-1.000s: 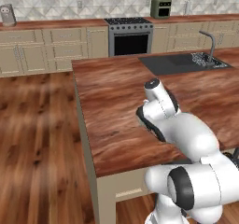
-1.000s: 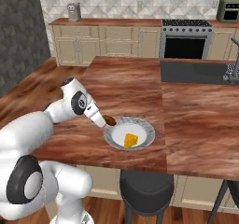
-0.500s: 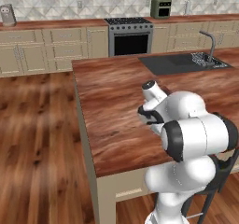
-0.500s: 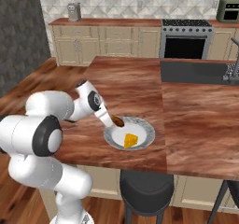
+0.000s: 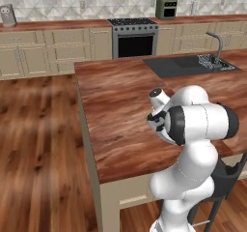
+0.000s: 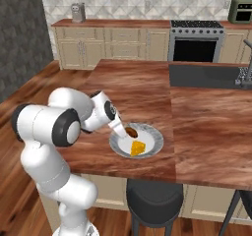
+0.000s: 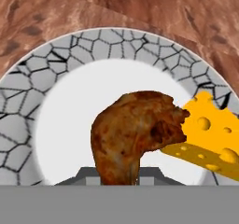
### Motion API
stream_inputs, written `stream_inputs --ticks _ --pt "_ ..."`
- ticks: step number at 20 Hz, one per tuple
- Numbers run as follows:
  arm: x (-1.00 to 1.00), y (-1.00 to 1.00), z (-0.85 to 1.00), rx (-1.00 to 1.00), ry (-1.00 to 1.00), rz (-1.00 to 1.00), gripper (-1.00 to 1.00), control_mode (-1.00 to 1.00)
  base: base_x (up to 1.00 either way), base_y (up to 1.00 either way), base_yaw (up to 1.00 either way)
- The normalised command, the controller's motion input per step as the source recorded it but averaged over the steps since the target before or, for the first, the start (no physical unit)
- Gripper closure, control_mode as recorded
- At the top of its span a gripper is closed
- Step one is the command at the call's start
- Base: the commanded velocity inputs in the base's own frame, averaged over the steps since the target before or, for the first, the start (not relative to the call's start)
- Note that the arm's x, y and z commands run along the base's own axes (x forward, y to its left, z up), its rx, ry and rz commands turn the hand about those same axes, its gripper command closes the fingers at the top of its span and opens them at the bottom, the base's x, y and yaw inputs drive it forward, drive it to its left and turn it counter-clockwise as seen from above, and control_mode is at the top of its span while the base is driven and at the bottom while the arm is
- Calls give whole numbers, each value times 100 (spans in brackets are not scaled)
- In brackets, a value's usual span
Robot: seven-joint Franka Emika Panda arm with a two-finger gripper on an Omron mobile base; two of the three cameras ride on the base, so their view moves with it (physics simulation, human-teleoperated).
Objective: Take the cheese, chicken drumstick, and potato from the fridge and place them on the plate on the dining counter to create an appetizer plate.
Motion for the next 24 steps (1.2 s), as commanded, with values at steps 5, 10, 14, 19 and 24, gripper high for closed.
stream_inputs --ticks 5,10,14,19,24 --pt "2 -11 -32 0 -5 0 100 -100 0 0 0" --pt "0 0 -12 0 -7 0 -100 -100 0 0 0" --pt "-12 0 13 0 -16 2 -100 -100 0 0 0" --pt "-30 0 68 1 -14 3 -100 -100 0 0 0" --pt "-59 0 100 6 -18 8 -100 -100 0 0 0"
